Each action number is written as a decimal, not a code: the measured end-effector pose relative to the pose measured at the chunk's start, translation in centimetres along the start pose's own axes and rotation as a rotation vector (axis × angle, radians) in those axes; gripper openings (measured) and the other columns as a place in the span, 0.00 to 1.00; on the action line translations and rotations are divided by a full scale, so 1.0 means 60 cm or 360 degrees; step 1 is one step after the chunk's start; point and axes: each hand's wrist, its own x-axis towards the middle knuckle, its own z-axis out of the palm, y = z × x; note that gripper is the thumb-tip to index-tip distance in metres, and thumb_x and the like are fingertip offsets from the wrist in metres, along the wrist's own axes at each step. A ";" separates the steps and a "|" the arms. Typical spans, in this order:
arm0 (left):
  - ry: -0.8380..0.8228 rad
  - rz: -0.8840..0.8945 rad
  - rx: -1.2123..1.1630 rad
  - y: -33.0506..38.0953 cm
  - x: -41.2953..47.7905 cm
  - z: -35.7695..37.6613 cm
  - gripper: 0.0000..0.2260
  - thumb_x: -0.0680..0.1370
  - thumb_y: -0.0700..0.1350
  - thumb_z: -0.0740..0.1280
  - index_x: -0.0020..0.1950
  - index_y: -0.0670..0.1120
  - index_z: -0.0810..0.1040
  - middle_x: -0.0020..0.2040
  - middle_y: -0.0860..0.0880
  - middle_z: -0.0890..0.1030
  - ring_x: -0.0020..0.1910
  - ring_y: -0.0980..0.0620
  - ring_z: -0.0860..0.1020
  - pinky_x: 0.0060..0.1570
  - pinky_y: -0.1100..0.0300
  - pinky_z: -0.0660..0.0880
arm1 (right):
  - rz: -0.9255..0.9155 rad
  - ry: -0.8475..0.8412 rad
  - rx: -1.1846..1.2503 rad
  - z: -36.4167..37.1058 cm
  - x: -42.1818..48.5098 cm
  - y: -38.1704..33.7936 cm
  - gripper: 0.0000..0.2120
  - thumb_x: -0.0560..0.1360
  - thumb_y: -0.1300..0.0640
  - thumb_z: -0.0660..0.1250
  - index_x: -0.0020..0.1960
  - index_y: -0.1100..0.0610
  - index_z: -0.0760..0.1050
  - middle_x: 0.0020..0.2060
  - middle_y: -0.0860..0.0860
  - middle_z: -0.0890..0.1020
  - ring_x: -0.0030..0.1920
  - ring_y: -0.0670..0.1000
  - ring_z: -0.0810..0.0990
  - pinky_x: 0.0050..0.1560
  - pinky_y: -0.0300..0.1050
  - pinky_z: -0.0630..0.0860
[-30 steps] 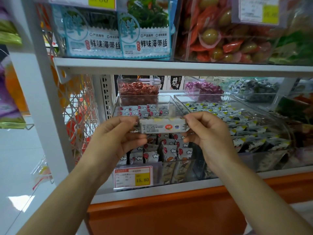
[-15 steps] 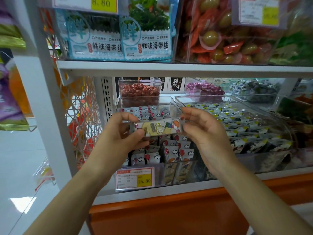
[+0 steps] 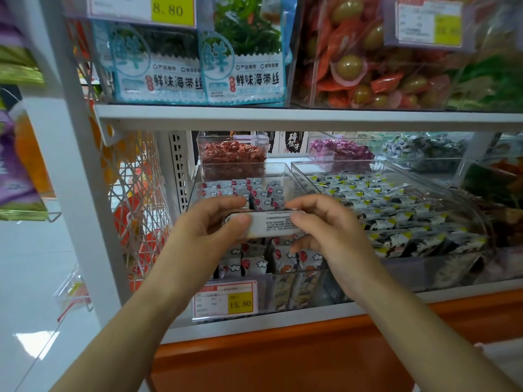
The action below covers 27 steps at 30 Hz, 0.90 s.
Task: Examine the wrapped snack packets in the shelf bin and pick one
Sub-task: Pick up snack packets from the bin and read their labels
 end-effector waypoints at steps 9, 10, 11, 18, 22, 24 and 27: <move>-0.0178 0.0081 0.0056 0.005 -0.005 0.011 0.21 0.67 0.47 0.68 0.60 0.54 0.75 0.50 0.54 0.82 0.49 0.57 0.81 0.45 0.67 0.77 | 0.0009 0.0286 -0.0060 0.006 -0.003 -0.003 0.07 0.73 0.58 0.68 0.36 0.56 0.75 0.33 0.51 0.78 0.32 0.48 0.79 0.27 0.41 0.76; -0.0187 0.0083 0.0065 0.005 -0.006 0.013 0.21 0.67 0.47 0.69 0.59 0.54 0.75 0.50 0.54 0.82 0.49 0.56 0.81 0.44 0.67 0.77 | 0.0006 0.0325 -0.0102 0.006 -0.003 -0.003 0.08 0.73 0.58 0.68 0.36 0.56 0.74 0.31 0.49 0.78 0.31 0.48 0.78 0.26 0.42 0.76; -0.0191 0.0087 0.0072 0.004 -0.006 0.015 0.21 0.67 0.47 0.69 0.59 0.54 0.75 0.49 0.54 0.82 0.49 0.56 0.81 0.44 0.67 0.77 | 0.0000 0.0351 -0.0151 0.005 -0.003 -0.003 0.08 0.73 0.57 0.68 0.35 0.56 0.74 0.29 0.47 0.77 0.31 0.47 0.78 0.27 0.42 0.77; -0.0058 0.0034 0.0082 -0.006 -0.002 0.016 0.13 0.75 0.42 0.66 0.58 0.54 0.76 0.48 0.54 0.82 0.46 0.56 0.82 0.44 0.65 0.79 | -0.0006 0.0139 -0.0064 -0.004 -0.001 0.002 0.04 0.74 0.56 0.67 0.41 0.55 0.77 0.37 0.51 0.80 0.36 0.48 0.80 0.30 0.41 0.78; 0.0113 -0.0077 -0.0018 -0.005 0.001 0.016 0.11 0.77 0.42 0.64 0.59 0.50 0.75 0.51 0.51 0.82 0.44 0.57 0.82 0.41 0.68 0.78 | -0.0016 -0.0209 -0.0195 -0.021 0.003 0.002 0.13 0.71 0.57 0.71 0.54 0.46 0.77 0.46 0.46 0.82 0.40 0.45 0.82 0.39 0.40 0.79; 0.0176 -0.0012 0.0211 -0.002 0.004 0.015 0.12 0.78 0.45 0.63 0.61 0.50 0.74 0.52 0.54 0.80 0.46 0.59 0.81 0.43 0.67 0.78 | -0.0065 -0.0087 -0.0284 -0.025 0.008 -0.002 0.14 0.70 0.58 0.71 0.54 0.49 0.77 0.43 0.46 0.83 0.37 0.46 0.82 0.38 0.40 0.80; 0.0300 0.0155 0.0692 -0.001 0.033 0.010 0.15 0.79 0.47 0.60 0.66 0.50 0.71 0.60 0.54 0.77 0.54 0.58 0.76 0.48 0.68 0.72 | -0.0139 0.0272 -0.0342 -0.034 0.024 -0.007 0.10 0.72 0.55 0.70 0.52 0.48 0.75 0.40 0.49 0.82 0.34 0.46 0.83 0.37 0.40 0.81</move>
